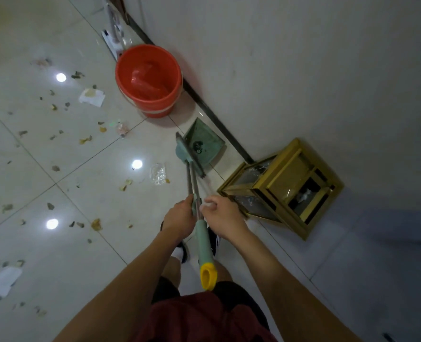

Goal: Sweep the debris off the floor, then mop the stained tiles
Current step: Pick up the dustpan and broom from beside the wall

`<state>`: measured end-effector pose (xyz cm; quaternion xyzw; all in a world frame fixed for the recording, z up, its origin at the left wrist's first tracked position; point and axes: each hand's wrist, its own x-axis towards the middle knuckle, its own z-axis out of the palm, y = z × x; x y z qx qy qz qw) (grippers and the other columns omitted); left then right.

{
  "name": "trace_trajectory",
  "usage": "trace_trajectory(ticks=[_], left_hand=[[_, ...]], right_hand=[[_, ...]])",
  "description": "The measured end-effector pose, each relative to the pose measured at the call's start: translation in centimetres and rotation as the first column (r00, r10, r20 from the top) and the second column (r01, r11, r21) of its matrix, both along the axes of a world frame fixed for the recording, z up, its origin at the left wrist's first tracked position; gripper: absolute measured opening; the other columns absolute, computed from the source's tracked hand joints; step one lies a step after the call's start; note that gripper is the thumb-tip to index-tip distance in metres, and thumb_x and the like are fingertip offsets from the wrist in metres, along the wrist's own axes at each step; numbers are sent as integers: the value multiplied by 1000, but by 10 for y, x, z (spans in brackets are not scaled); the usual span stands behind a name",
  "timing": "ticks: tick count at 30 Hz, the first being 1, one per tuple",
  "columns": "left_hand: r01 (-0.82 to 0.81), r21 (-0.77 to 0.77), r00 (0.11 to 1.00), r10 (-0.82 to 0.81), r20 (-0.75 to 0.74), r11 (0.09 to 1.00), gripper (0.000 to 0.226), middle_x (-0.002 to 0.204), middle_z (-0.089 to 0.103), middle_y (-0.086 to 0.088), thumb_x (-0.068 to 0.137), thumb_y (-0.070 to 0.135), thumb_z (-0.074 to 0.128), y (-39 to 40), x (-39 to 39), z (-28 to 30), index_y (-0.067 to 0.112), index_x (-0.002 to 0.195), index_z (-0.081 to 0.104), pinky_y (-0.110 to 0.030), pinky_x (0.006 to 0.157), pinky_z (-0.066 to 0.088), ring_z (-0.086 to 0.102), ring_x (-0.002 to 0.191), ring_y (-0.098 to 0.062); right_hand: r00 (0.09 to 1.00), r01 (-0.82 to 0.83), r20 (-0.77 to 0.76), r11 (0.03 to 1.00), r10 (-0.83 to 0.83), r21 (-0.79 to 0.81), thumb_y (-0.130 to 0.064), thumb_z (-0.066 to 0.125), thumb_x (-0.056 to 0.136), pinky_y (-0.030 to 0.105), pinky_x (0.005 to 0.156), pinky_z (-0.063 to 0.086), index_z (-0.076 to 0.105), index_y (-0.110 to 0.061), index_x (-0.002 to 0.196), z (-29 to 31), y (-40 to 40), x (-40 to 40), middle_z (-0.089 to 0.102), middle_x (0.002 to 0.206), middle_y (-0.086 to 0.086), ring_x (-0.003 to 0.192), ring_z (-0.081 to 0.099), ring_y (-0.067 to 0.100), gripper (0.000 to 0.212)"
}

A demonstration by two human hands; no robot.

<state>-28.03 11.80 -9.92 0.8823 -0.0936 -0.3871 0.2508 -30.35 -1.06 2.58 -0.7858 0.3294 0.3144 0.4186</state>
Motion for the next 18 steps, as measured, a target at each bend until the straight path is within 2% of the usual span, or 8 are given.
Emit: trace_trajectory(ticks=[2, 4, 6, 8, 10, 12, 14, 18], left_hand=[[37, 13, 999, -37, 18, 999, 46, 111, 67, -10, 93, 31, 55, -3, -6, -2, 26, 138, 45, -43, 76, 56, 66, 93, -31], [83, 32, 996, -84, 34, 996, 52, 117, 65, -11, 93, 30, 55, -4, -12, -6, 26, 143, 41, -41, 77, 54, 65, 97, -33], [116, 47, 993, -118, 31, 992, 60, 121, 62, -12, 92, 29, 56, -6, -17, -7, 26, 148, 36, -40, 78, 53, 63, 100, -34], [158, 55, 987, -160, 30, 986, 66, 120, 60, -12, 90, 29, 59, -9, -19, -8, 24, 150, 32, -42, 78, 54, 63, 100, -34], [201, 77, 977, -205, 51, 977, 70, 117, 60, -11, 88, 27, 63, -13, -22, -8, 23, 150, 30, -42, 75, 55, 63, 96, -32], [212, 78, 974, -217, 68, 974, 70, 115, 61, -10, 88, 27, 64, -18, -24, -8, 23, 150, 30, -40, 73, 54, 63, 92, -30], [203, 46, 977, -205, 59, 978, 69, 114, 60, -12, 89, 27, 61, -23, -23, -8, 23, 151, 31, -40, 73, 53, 63, 93, -32], [189, 24, 981, -190, 49, 982, 66, 115, 60, -12, 91, 23, 58, -29, -19, -7, 24, 152, 32, -37, 73, 46, 61, 96, -33]], right_hand=[[999, -1, -43, 1000, 1, -6, -36, 57, 96, 14, 71, 40, 59, -20, 136, -4, 4, -6, 62, 135, 5, 119, 59, 20, 43], [995, -6, -98, 1000, 4, -19, -37, 58, 95, 20, 80, 44, 55, -18, 140, -9, 4, -12, 58, 140, 7, 122, 58, 23, 49], [984, 40, -174, 999, -35, 22, -36, 60, 95, 25, 76, 51, 51, -16, 144, -9, 2, -17, 56, 140, 9, 120, 59, 27, 53], [949, 191, -281, 971, -145, 145, -30, 62, 94, 35, 64, 60, 54, -11, 136, -8, 0, -23, 62, 126, 15, 104, 67, 32, 47], [881, 388, -388, 882, -269, 269, -19, 61, 94, 48, 64, 63, 56, -3, 119, -7, -1, -29, 66, 94, 18, 73, 70, 34, 30], [820, 521, -441, 796, -366, 308, -7, 55, 94, 39, 53, 58, 55, 0, 105, -6, -1, -33, 59, 72, 14, 51, 61, 25, 13], [815, 535, -412, 803, -407, 263, -1, 48, 90, 29, 45, 48, 55, -3, 89, -6, -2, -33, 55, 62, 11, 43, 52, 20, 7], [844, 501, -319, 846, -431, 183, -3, 46, 85, 33, 53, 48, 57, -7, 85, -8, -3, -32, 58, 69, 13, 52, 55, 25, 12]])
